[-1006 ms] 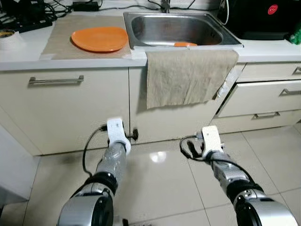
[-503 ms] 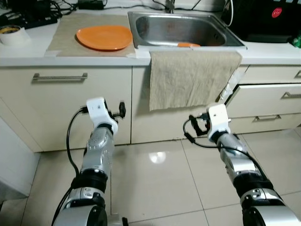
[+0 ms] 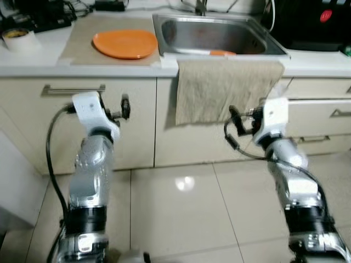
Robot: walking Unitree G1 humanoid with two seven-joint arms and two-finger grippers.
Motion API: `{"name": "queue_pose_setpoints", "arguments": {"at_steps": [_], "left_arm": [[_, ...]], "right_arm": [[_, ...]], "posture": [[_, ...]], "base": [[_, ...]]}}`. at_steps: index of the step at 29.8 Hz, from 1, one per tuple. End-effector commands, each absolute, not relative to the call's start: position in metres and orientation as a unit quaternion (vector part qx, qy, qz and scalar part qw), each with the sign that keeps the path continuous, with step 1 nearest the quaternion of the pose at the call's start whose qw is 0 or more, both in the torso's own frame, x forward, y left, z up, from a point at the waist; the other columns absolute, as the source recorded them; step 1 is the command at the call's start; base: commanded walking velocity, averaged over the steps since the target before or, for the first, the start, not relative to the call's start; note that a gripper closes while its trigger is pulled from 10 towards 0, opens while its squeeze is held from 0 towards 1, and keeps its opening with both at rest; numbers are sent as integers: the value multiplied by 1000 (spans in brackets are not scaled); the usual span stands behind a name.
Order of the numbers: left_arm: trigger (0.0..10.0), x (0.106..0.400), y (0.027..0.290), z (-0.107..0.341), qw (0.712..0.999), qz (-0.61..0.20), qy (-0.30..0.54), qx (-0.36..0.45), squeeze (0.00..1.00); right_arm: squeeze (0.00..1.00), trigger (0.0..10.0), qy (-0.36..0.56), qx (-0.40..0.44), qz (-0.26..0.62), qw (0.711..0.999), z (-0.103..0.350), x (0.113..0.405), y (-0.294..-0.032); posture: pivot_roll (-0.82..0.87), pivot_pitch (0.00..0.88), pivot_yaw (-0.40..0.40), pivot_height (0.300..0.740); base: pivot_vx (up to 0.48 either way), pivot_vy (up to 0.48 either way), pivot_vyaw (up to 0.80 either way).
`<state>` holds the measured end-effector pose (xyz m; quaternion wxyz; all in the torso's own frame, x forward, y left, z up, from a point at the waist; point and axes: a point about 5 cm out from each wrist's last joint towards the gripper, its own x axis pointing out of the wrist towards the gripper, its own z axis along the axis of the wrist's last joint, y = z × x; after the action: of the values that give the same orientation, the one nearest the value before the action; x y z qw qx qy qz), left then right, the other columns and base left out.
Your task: Kitchen organization
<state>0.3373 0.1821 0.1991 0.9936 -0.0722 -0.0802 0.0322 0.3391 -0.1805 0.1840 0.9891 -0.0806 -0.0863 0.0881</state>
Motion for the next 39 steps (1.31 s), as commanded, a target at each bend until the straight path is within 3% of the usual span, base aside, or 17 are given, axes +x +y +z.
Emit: {"name": "queue_pose_setpoints", "arguments": {"at_steps": [1, 7, 13, 23, 31, 35, 39], "left_arm": [[10000, 338, 192, 203, 995, 39, -71, -63, 0], [10000, 334, 219, 220, 997, 48, -39, -52, 0], [10000, 334, 222, 225, 999, 36, -9, -33, 0], [10000, 331, 208, 232, 999, 16, -25, -19, 0], [10000, 325, 206, 223, 996, 35, -33, -72, 0], [10000, 324, 202, 214, 997, 32, -11, -66, 0], [10000, 320, 199, 176, 997, 44, 24, -63, 0]], "right_arm": [[0, 10000, -82, -81, 68, 991, 191, 337, -199], [0, 10000, -31, -94, 60, 993, 191, 331, -227], [0, 10000, -22, -92, 65, 993, 201, 337, -230], [0, 10000, -31, -79, 74, 994, 209, 339, -218], [0, 10000, -35, -83, 71, 993, 201, 337, -216], [0, 10000, -29, -79, 72, 994, 195, 338, -210], [0, 10000, -28, -89, 85, 992, 169, 337, -200]], "posture": [[102, 0, -60, 740], [111, 2, -59, 740], [124, 3, -58, 740], [123, 0, -56, 740], [122, 0, -79, 740], [128, 0, -86, 740], [149, 12, -90, 740]], "base": [[0, 0, 0], [0, 0, 0], [0, 0, 0], [0, 0, 0], [0, 0, 0], [0, 0, 0], [0, 0, 0]]}}
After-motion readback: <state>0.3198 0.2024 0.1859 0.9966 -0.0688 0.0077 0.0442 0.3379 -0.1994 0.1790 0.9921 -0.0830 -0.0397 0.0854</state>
